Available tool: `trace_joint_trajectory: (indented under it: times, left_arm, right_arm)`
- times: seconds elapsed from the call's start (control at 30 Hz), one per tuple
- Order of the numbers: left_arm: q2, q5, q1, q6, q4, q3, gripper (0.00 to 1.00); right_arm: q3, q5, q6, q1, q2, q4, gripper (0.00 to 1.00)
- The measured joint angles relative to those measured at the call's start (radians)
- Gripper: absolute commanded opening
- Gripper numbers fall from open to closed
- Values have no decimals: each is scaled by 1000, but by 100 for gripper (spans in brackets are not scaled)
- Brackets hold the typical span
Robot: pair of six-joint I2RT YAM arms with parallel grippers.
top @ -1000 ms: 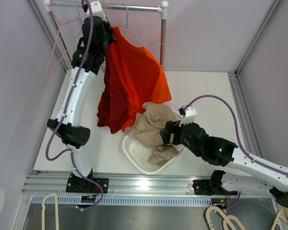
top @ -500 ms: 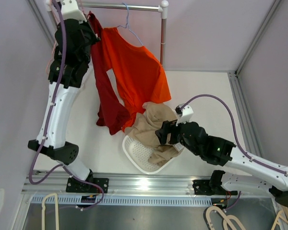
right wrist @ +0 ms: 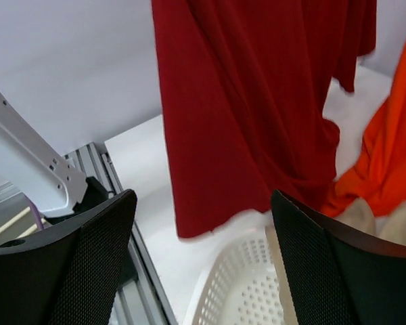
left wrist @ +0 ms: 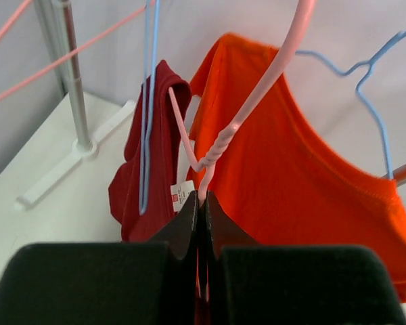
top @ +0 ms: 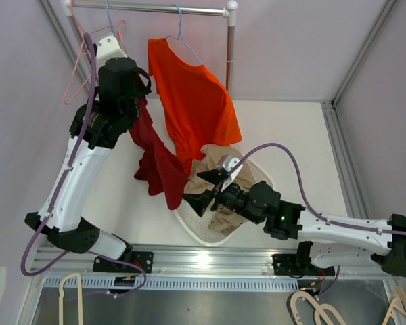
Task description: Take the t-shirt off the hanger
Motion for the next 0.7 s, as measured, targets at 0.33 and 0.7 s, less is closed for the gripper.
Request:
trace_joint_trajectory:
  times: [0.33, 0.7]
  left_arm:
    - [-97, -64, -110, -106, -111, -140, 1]
    - [-176, -77, -116, -85, -52, -201, 1]
  right_arm:
    - [156, -79, -102, -2, 269, 212, 53]
    - [238, -107, -98, -6, 375, 210, 0]
